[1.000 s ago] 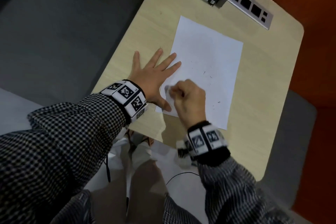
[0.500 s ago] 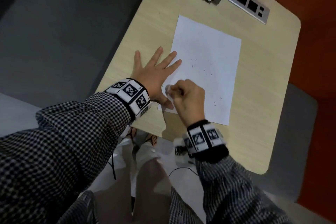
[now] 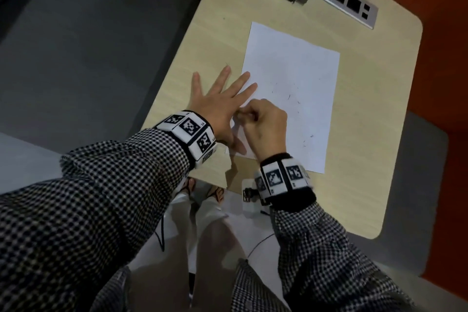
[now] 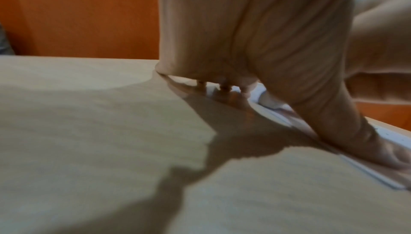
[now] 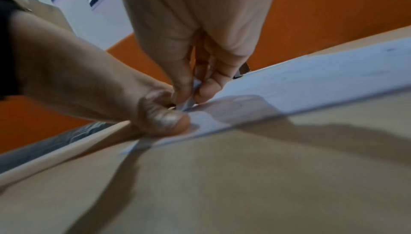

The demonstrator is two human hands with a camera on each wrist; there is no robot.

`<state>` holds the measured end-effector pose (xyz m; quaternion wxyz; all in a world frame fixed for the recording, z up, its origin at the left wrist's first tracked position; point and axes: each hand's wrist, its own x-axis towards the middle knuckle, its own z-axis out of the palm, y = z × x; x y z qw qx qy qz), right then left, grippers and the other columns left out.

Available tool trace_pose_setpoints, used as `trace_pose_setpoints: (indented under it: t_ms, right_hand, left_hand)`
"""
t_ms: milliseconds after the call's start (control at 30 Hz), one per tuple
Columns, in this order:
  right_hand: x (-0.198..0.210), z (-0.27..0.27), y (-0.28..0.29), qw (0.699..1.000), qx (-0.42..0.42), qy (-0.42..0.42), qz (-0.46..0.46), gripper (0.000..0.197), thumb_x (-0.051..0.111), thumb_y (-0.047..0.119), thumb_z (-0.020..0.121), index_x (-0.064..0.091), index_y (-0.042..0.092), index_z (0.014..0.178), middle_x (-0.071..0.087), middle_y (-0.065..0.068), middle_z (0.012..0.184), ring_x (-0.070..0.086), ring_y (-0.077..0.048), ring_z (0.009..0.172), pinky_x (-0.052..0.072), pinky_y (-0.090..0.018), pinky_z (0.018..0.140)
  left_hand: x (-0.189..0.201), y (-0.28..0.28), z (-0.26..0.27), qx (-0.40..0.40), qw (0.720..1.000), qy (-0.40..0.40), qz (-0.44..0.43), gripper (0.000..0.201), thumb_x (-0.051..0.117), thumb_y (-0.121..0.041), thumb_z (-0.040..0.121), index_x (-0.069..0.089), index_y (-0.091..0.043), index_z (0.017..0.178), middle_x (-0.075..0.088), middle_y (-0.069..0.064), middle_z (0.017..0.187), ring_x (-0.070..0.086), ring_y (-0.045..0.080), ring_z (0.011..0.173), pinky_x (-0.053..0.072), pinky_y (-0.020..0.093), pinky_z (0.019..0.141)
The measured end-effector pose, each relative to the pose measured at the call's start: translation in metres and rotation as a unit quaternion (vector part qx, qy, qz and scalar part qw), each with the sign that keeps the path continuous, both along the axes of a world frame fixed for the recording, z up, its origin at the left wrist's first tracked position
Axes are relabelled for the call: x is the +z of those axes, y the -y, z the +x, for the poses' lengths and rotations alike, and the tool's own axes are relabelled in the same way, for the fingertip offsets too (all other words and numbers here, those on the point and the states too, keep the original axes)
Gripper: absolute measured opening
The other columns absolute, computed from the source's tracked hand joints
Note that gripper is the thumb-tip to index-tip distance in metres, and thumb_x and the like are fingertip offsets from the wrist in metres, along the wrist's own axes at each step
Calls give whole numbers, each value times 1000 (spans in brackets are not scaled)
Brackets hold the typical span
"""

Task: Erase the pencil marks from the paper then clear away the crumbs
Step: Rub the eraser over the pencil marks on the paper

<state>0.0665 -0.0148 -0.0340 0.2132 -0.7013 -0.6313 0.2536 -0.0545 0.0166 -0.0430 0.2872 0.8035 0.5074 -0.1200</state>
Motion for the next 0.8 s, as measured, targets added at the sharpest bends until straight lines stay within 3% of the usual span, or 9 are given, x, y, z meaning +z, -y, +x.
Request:
trace_pose_setpoints:
  t_ms: [133,333,467,600,633,700,800]
  right_hand:
    - [6,1,41,1000,-7,-7,-7,16,69,0,70,60,5,57,59,-10,59,54,-23,55,42,-29,51]
    - [4,-5,-4,1000,6,-20,-22,13,61,-2,71,67,9,68,65,-11,69,59,-25,66,45,-31,59]
    - [7,4,48,999,-27,-16,-18,18,67,1,73,57,2,58,59,-11,60,53,-21,56,38,-28,52]
    - [5,3,22,999,-35,-27,-26,14,68,1,73,63,5,61,62,-6,63,52,-14,57,35,-8,52]
    - [4,3,6,999,-30,-18,-28,12,67,2,74,65,8,64,64,-5,66,54,-13,60,35,-8,54]
    - [1,3,-11,1000,-17,-10,-23,10,65,4,75,66,10,68,66,-5,69,57,-16,63,37,-17,54]
    - [0,7,23,999,-31,-3,-3,16,67,7,76,60,7,61,61,-9,64,53,-20,59,37,-27,53]
  left_hand:
    - [-2,1,-1,0,1000,-5,17,132,75,-63,59,-18,-38,149,-29,-14,156,-32,22,143,-11,73,103]
    - [0,-1,1,8,1000,6,-4,142,74,-75,47,-17,-38,150,-29,-16,156,-34,20,141,-15,71,102]
    - [-2,1,0,-1,1000,-4,14,141,75,-73,50,-20,-38,149,-30,-15,156,-33,21,142,-12,73,103]
    - [-2,2,2,-9,1000,-14,13,148,72,-81,43,-20,-35,150,-31,-13,156,-33,23,142,-11,73,102]
    - [-1,2,2,-6,1000,-12,10,149,72,-81,42,-20,-35,150,-31,-13,156,-33,24,142,-11,73,102]
    - [-1,2,2,-2,1000,-11,9,150,73,-81,41,-20,-36,149,-31,-13,155,-34,23,141,-12,73,102]
    - [-2,1,2,-4,1000,-8,9,149,72,-82,41,-21,-36,149,-32,-14,155,-35,22,141,-13,73,102]
